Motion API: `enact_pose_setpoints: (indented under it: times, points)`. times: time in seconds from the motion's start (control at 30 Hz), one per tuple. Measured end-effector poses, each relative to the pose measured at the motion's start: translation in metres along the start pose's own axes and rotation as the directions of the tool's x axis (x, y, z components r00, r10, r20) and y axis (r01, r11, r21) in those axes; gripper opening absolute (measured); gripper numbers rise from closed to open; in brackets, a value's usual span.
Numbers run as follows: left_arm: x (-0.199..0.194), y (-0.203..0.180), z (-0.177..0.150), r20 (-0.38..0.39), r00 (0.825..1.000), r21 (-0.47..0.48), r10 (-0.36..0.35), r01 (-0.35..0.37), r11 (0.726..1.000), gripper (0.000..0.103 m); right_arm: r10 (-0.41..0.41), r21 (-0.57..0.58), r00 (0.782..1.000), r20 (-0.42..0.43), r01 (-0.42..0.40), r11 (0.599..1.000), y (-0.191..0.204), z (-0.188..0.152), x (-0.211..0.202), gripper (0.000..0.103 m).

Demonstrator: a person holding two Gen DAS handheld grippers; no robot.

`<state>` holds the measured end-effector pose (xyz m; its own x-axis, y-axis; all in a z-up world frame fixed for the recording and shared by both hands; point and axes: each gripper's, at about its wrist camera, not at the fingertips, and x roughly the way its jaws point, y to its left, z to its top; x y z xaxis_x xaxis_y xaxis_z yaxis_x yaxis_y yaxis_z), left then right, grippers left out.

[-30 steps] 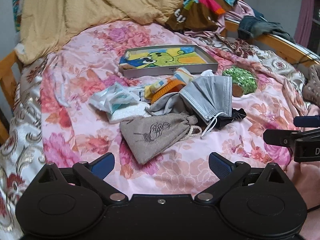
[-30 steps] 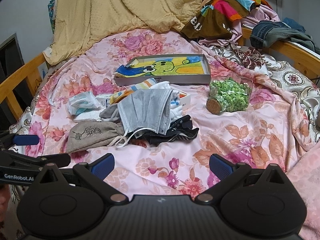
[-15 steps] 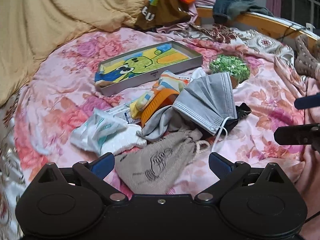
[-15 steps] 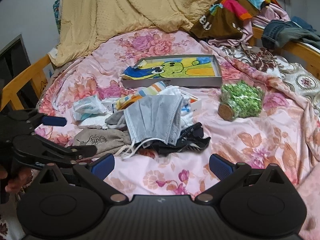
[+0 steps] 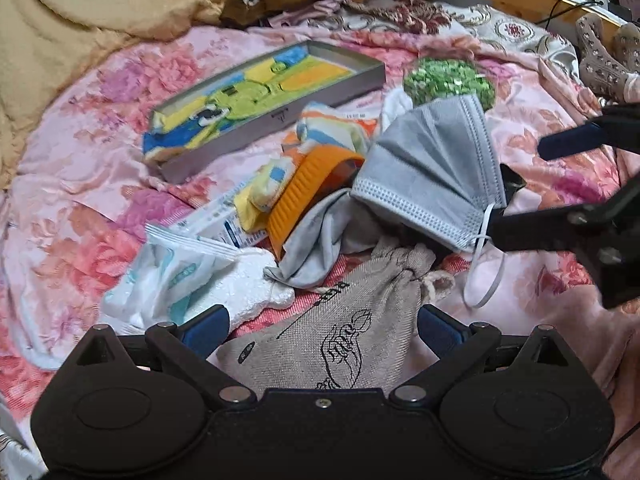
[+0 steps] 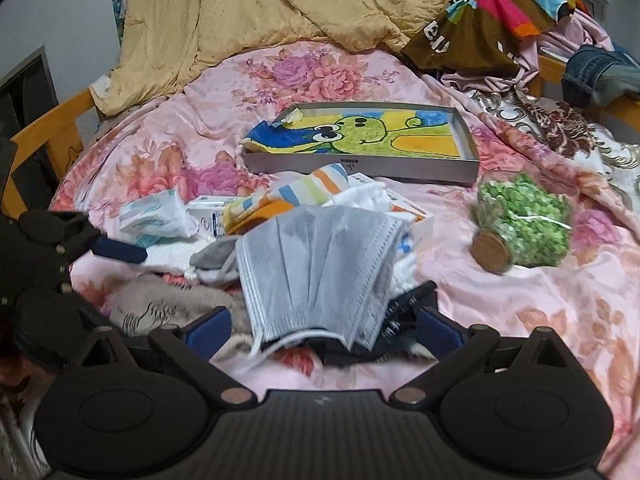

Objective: Organize soft objects
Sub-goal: 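Grasp the grey drawstring pouch with the left gripper while the right gripper grasps the grey mask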

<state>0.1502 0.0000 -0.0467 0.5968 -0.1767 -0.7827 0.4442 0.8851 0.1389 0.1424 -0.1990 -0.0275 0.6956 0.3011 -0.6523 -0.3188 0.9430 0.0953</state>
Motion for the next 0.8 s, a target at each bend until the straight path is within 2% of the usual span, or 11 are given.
enact_pose_setpoints:
  times: [0.13, 0.2, 0.33, 0.47, 0.53, 0.57, 0.63, 0.7, 0.8]
  points:
    - [0.012, 0.005, -0.001, -0.033, 0.999, -0.012, -0.039, 0.038, 0.999, 0.096, 0.017, -0.007, 1.0, 0.004, -0.017, 1.0, 0.003, -0.001, 0.013, 0.094]
    - [0.014, 0.008, -0.001, -0.038, 0.997, -0.028, -0.065, 0.064, 0.998, 0.091, 0.005, -0.021, 1.0, 0.002, -0.005, 1.0, 0.005, -0.002, 0.019, 0.091]
    - [0.012, 0.01, -0.003, -0.033, 0.995, -0.032, -0.091, 0.09, 0.995, 0.085, -0.019, -0.013, 1.0, -0.004, 0.019, 1.0, 0.003, -0.005, 0.025, 0.081]
    - [0.01, 0.011, -0.004, -0.04, 0.991, -0.042, -0.124, 0.123, 0.992, 0.073, -0.014, 0.003, 1.0, -0.005, 0.014, 1.0, 0.0, -0.007, 0.026, 0.069]
    - [0.01, 0.011, -0.003, -0.043, 0.988, -0.05, -0.145, 0.143, 0.988, 0.067, -0.019, 0.007, 1.0, 0.005, 0.019, 1.0, -0.001, -0.008, 0.025, 0.057]
    - [0.009, 0.011, -0.003, -0.045, 0.987, -0.051, -0.153, 0.151, 0.987, 0.063, -0.019, 0.011, 1.0, 0.01, 0.019, 1.0, -0.001, -0.008, 0.024, 0.055]
    - [0.009, 0.011, -0.002, -0.051, 0.984, -0.056, -0.17, 0.167, 0.984, 0.057, -0.015, 0.018, 1.0, 0.014, 0.015, 1.0, -0.003, -0.008, 0.024, 0.042]
    - [0.01, 0.012, -0.001, -0.056, 0.981, -0.07, -0.185, 0.181, 0.981, 0.048, -0.016, 0.019, 1.0, 0.01, 0.015, 1.0, -0.003, -0.008, 0.024, 0.034]
    - [0.009, 0.013, 0.0, -0.065, 0.981, -0.081, -0.184, 0.179, 0.981, 0.038, 0.0, 0.019, 1.0, 0.016, 0.0, 1.0, -0.002, -0.008, 0.023, 0.018]
